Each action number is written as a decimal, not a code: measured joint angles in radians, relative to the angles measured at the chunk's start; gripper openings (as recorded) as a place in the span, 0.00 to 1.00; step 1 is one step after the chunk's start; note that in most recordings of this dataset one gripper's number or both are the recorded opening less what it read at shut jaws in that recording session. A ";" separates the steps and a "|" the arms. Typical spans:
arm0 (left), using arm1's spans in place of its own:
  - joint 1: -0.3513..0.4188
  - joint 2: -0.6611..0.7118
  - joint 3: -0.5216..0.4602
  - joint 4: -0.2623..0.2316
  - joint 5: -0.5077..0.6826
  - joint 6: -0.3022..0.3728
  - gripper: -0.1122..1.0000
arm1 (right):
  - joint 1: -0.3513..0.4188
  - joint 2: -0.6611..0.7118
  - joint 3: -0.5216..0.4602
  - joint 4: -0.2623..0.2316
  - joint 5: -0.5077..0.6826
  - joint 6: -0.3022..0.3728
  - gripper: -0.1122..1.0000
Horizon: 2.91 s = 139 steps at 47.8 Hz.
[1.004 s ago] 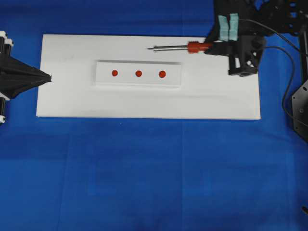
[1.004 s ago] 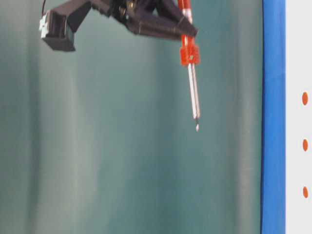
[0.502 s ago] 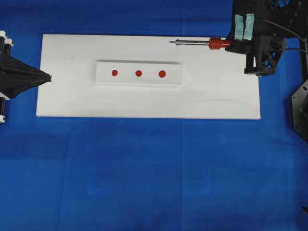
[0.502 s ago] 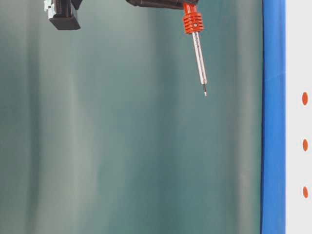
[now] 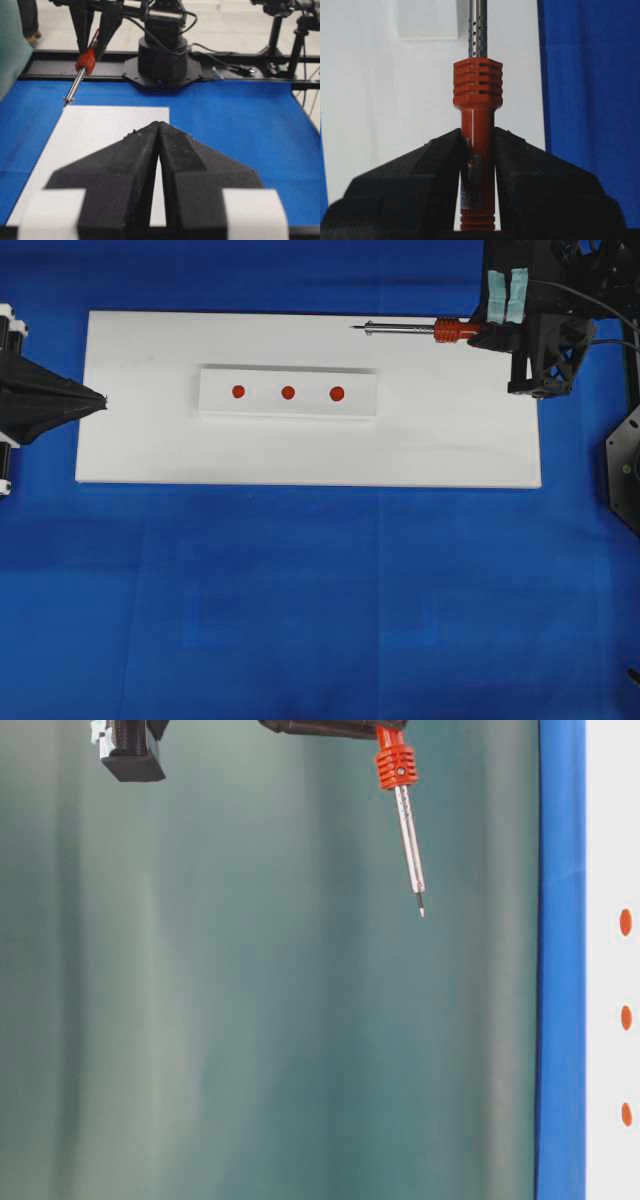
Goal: Touch the tip of the soldering iron to the mark.
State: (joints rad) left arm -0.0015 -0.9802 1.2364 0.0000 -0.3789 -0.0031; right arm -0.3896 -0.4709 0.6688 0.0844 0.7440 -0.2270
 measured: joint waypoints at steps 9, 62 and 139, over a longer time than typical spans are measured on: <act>0.000 0.000 0.000 0.000 0.000 0.000 0.10 | 0.014 0.037 0.025 0.000 -0.026 0.005 0.16; 0.000 0.000 0.000 0.000 0.002 0.003 0.10 | 0.072 0.285 0.135 0.023 -0.267 0.012 0.16; 0.000 0.000 0.000 0.000 0.002 0.003 0.10 | 0.078 0.273 0.123 0.023 -0.247 0.012 0.16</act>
State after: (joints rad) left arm -0.0015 -0.9802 1.2364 0.0000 -0.3774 0.0000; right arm -0.3114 -0.1979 0.7915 0.1074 0.4970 -0.2148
